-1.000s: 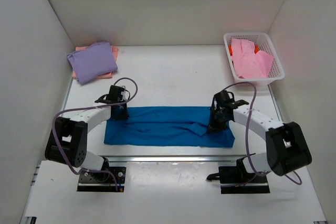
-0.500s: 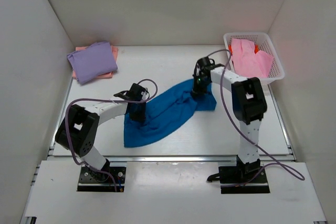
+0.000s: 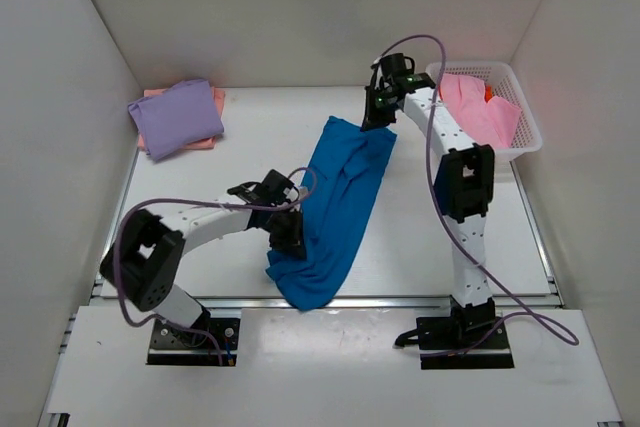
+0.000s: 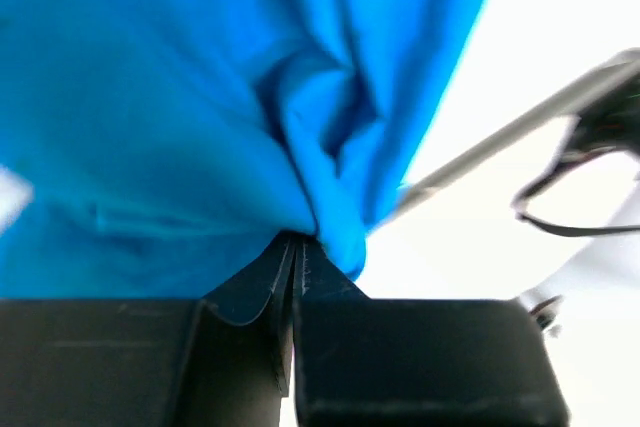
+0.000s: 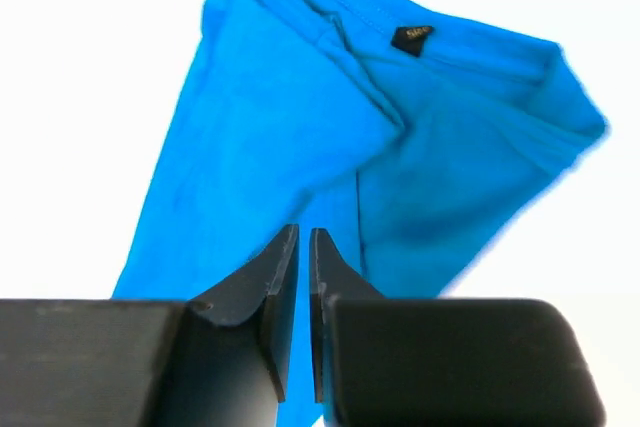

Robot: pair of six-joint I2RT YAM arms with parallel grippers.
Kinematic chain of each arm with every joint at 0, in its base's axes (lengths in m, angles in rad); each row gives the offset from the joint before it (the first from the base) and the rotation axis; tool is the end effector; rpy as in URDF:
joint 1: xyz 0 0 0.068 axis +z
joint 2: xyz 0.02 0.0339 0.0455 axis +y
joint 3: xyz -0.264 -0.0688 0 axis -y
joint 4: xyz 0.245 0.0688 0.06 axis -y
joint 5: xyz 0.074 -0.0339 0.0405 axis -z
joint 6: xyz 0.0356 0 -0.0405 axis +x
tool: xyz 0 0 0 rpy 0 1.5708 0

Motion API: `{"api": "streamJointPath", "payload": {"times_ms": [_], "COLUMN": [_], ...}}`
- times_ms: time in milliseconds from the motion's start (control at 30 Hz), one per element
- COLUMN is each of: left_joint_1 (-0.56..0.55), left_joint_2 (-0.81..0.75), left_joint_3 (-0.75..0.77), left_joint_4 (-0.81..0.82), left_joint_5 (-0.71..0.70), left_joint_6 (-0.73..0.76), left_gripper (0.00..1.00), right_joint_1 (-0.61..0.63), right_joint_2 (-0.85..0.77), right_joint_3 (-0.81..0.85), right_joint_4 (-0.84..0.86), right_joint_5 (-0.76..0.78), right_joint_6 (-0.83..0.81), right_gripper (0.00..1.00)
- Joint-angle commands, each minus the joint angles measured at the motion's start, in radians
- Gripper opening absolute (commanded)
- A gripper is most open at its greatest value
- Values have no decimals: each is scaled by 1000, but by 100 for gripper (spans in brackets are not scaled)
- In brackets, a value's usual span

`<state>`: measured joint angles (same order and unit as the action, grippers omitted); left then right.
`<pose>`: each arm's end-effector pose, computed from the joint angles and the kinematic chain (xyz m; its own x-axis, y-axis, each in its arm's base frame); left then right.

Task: Fold and stack the t-shirts
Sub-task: Rotate the tshirt 90 degrees

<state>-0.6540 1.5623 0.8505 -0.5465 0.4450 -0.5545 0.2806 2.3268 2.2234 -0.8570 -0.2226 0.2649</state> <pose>0.2090 -0.1795 0.1619 -0.9865 0.1574 -0.0457 0.1585 0.8454 -0.5101 0.4911 0.1497 0.2509 -0.8625 0.0172 -0.5058 -0.1719 0.9301 0.3247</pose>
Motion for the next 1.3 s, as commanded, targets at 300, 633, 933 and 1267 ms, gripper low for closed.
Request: {"api": "streamJointPath", "payload": {"times_ms": [300, 633, 933, 1267], "left_joint_1": [228, 226, 269, 320], "left_joint_2": [-81, -194, -289, -406], "left_joint_3": [232, -158, -214, -240], "left_joint_4": [19, 240, 329, 407], "left_joint_5": [80, 46, -44, -100], "left_joint_6": [-9, -131, -177, -228], "left_gripper": [0, 0, 13, 29], "right_joint_1": [175, 400, 608, 710], "right_joint_2": [-851, -862, -755, -609], "right_joint_3": [-1084, -1295, -1338, -1291], "right_joint_4": [397, 613, 892, 1012], "right_joint_5": [-101, -118, -63, -37], "right_joint_6": [117, 197, 256, 266], "right_gripper": [2, 4, 0, 0]}}
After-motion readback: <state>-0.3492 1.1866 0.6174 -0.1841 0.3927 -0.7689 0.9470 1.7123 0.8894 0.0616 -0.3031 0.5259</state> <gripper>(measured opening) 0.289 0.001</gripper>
